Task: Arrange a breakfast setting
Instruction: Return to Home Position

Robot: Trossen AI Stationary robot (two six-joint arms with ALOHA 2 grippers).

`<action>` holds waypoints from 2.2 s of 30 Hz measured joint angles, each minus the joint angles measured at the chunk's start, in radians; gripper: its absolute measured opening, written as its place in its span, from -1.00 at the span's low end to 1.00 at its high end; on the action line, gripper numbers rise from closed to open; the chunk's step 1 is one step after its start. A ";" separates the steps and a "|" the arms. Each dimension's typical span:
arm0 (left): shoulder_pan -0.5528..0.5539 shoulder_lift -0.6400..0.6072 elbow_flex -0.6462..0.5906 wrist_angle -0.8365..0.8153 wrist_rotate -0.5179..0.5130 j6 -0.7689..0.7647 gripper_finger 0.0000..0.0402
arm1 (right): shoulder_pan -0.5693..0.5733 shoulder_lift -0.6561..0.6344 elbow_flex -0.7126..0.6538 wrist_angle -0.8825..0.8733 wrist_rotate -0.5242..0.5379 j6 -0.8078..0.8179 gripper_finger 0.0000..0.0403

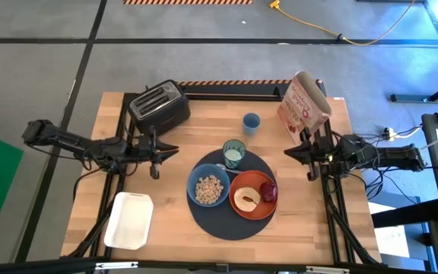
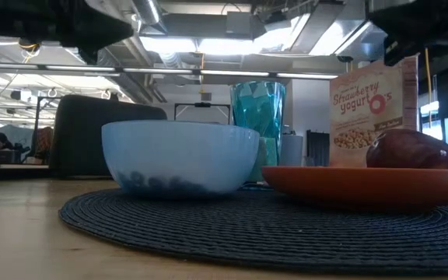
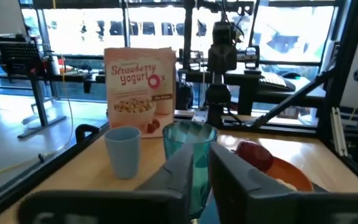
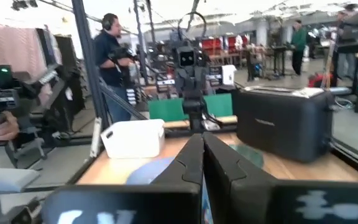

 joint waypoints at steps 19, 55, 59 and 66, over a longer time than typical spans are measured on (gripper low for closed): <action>0.108 -0.135 -0.157 0.085 0.065 0.000 -0.99 | -0.001 0.000 -0.143 0.104 0.064 -0.037 -1.00; 0.131 -0.581 -0.222 -0.258 0.105 0.028 -0.98 | -0.052 -0.236 -0.217 -0.016 0.012 -0.007 -1.00; 0.131 -0.581 -0.222 -0.281 0.105 0.028 -0.98 | -0.060 -0.236 -0.217 -0.061 0.020 -0.010 -1.00; 0.131 -0.581 -0.222 -0.287 0.109 0.028 -0.98 | -0.059 -0.235 -0.217 -0.053 0.046 -0.059 -1.00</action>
